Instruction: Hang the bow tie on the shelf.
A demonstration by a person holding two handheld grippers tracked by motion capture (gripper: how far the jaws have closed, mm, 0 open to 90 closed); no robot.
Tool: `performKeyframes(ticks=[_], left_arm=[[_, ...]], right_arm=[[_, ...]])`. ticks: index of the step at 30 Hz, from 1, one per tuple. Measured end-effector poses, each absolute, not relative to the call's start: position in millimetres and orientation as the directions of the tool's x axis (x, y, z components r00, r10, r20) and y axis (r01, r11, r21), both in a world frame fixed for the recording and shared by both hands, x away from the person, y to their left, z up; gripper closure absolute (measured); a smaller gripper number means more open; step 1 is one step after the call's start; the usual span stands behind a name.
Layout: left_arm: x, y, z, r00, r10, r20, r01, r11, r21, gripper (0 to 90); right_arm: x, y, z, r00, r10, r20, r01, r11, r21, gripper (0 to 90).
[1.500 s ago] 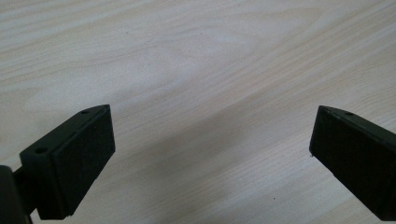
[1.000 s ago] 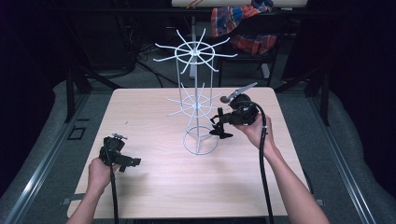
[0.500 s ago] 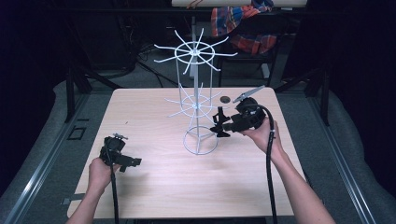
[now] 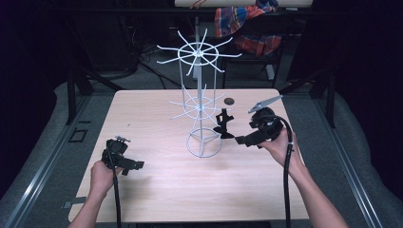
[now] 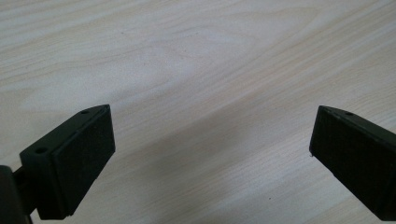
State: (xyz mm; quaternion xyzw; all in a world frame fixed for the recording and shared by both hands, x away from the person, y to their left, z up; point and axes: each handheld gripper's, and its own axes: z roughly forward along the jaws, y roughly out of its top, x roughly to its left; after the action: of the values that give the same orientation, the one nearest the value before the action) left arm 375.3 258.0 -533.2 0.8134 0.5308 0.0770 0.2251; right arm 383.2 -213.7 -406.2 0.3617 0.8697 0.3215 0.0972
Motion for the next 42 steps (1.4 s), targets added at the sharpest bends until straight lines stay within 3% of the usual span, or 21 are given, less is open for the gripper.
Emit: performKeyframes(ticks=[25, 42], left_arm=[[376.5, 257.4, -534.7, 0.424, 0.898, -0.113, 0.833, -0.338, 0.438, 0.1], [379.0, 253.5, -536.1, 0.43, 0.897, -0.103, 0.833, -0.35, 0.428, 0.1]], right_arm=[[346.2, -245.2, -448.0, -0.688, 0.722, 0.071, 0.64, 0.559, 0.527, 0.3], [323.0, -300.0, -498.5, -0.609, 0.783, 0.129, 0.754, 0.52, 0.401, 0.0]])
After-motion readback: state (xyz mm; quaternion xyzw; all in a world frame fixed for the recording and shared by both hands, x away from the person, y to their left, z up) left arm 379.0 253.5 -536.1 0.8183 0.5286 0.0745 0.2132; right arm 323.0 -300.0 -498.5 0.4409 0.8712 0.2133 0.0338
